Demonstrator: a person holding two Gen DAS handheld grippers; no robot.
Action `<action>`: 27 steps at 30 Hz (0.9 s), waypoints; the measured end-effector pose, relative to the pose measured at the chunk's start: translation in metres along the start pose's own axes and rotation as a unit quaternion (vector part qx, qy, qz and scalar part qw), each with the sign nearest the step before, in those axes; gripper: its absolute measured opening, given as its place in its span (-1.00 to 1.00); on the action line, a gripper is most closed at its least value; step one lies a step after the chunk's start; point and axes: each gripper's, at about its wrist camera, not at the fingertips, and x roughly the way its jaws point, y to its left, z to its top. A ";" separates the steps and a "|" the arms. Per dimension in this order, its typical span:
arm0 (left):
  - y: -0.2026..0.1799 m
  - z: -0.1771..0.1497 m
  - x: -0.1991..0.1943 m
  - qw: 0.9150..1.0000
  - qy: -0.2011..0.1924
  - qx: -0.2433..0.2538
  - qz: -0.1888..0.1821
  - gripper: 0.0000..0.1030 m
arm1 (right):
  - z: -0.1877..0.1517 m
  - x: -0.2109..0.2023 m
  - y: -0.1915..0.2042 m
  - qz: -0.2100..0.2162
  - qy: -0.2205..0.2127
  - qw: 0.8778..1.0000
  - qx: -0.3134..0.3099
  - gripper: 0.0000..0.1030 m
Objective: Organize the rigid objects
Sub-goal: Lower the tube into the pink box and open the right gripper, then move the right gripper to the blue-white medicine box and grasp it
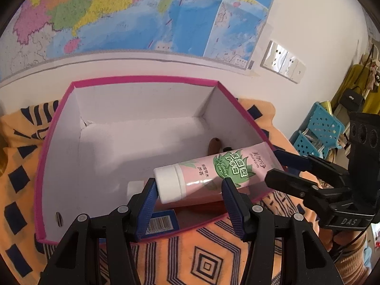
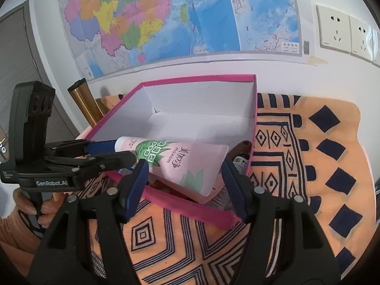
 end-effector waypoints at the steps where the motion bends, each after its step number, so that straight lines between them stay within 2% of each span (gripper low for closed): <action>1: 0.001 0.000 0.002 1.000 0.001 -0.001 0.005 0.08 | 0.000 0.002 -0.001 0.000 0.002 1.000 0.001 0.28; 6: 0.004 -0.006 0.000 1.000 -0.004 -0.004 0.008 0.08 | 0.000 0.001 -0.001 -0.006 0.000 1.000 0.001 0.28; 10: 0.006 -0.017 -0.020 1.000 -0.023 0.006 0.006 0.12 | -0.006 -0.005 -0.003 0.003 -0.001 1.000 0.012 0.28; 13: 0.010 -0.029 -0.044 0.999 -0.043 0.016 0.001 0.15 | -0.014 -0.016 0.003 0.022 -0.003 1.000 0.007 0.28; 16: 0.017 -0.043 -0.069 0.998 -0.058 0.021 -0.007 0.28 | -0.023 -0.026 0.012 0.047 -0.003 0.999 -0.002 0.28; 18: 0.023 -0.054 -0.081 0.998 -0.062 0.024 0.003 0.31 | -0.029 -0.030 0.019 0.066 0.001 0.998 -0.006 0.28; 23: 0.047 -0.087 -0.092 0.998 -0.033 0.012 0.043 0.32 | -0.055 -0.032 0.044 0.142 0.032 0.989 -0.015 0.28; 27: 0.075 -0.117 -0.087 0.998 0.008 -0.034 0.054 0.32 | -0.087 -0.012 0.068 0.195 0.096 0.976 -0.019 0.28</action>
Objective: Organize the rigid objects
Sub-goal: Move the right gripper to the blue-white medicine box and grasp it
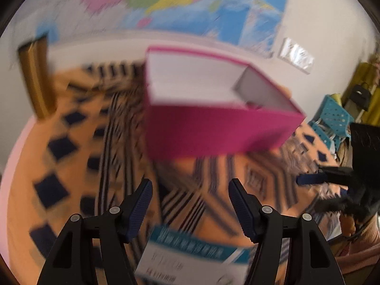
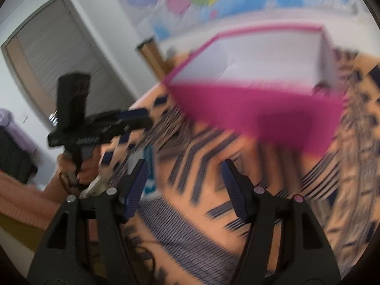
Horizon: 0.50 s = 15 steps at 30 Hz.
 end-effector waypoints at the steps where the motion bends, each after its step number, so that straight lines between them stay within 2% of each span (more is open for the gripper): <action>1: 0.004 -0.006 0.001 1.000 0.007 -0.007 0.001 0.32 | -0.006 0.009 0.002 0.010 0.015 1.000 0.003 0.28; 3: 0.010 -0.018 0.001 1.000 0.020 -0.015 0.003 0.32 | -0.019 0.026 0.008 0.034 0.046 0.998 0.010 0.28; 10: 0.022 -0.041 0.000 0.998 0.045 -0.034 0.005 0.32 | -0.047 0.076 0.034 0.113 0.111 0.987 0.034 0.28; 15: 0.027 -0.048 0.004 0.997 0.059 -0.048 -0.016 0.32 | -0.043 0.090 0.056 0.120 0.109 0.987 0.015 0.28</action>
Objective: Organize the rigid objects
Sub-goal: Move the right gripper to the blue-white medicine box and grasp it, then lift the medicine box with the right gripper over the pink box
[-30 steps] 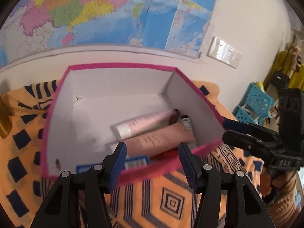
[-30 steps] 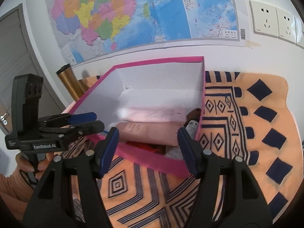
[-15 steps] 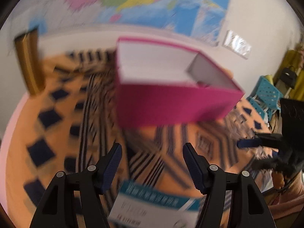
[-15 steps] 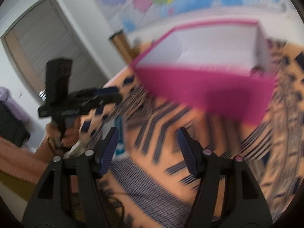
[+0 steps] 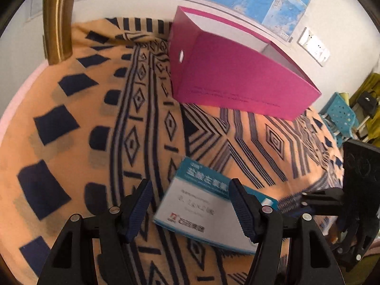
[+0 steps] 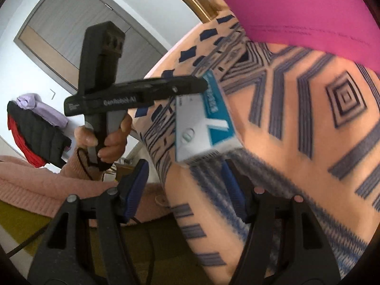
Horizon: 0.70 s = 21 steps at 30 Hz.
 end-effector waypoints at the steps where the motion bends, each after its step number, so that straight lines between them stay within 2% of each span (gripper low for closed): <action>1: -0.001 -0.001 0.002 1.000 0.004 -0.001 -0.006 0.32 | 0.002 0.001 0.001 0.006 -0.005 1.000 0.002 0.28; 5: -0.009 -0.003 0.002 1.000 0.009 0.010 -0.010 0.33 | 0.007 0.004 -0.003 -0.013 -0.009 1.000 0.005 0.28; 8: -0.012 -0.005 0.003 0.999 0.013 -0.001 -0.044 0.33 | 0.011 -0.005 -0.013 -0.032 -0.025 0.999 0.015 0.28; 13: -0.032 -0.008 0.007 0.997 0.019 0.015 -0.072 0.33 | 0.017 -0.029 -0.030 -0.079 -0.059 0.995 0.029 0.28; 21: -0.036 -0.007 0.011 0.997 0.021 0.017 -0.068 0.01 | 0.018 -0.042 -0.041 -0.108 -0.076 0.991 0.039 0.24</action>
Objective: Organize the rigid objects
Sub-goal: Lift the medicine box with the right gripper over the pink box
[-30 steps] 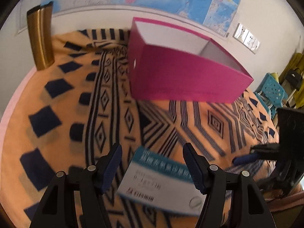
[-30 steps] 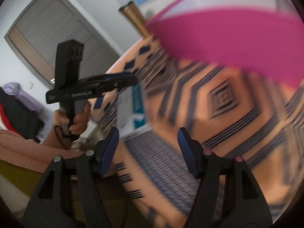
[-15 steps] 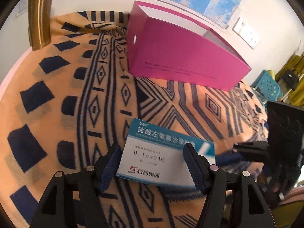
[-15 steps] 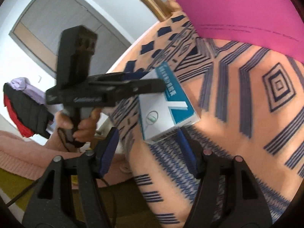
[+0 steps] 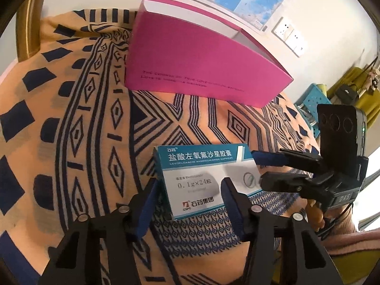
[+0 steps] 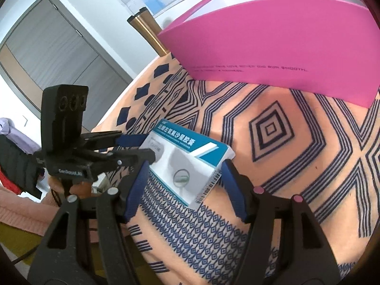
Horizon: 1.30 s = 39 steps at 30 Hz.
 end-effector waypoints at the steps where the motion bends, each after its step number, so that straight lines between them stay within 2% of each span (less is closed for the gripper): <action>1: 0.000 0.000 0.000 1.000 0.001 0.002 0.004 0.00 | -0.001 0.002 0.001 -0.007 0.001 1.000 0.000 0.20; 4: -0.001 -0.001 0.000 1.000 0.001 0.004 0.012 -0.01 | -0.003 0.009 0.002 -0.034 0.012 0.999 -0.009 0.04; 9: -0.005 -0.001 -0.003 1.000 -0.003 0.004 0.011 -0.01 | -0.003 0.009 0.006 -0.058 0.011 0.998 -0.021 -0.07; 29: -0.021 0.060 -0.044 0.995 -0.089 0.034 0.017 -0.01 | 0.049 -0.036 0.024 -0.058 -0.063 0.994 -0.061 -0.09; 39: -0.026 0.084 -0.047 0.993 -0.107 0.043 0.020 -0.01 | 0.070 -0.047 0.020 -0.061 -0.085 0.992 -0.064 -0.08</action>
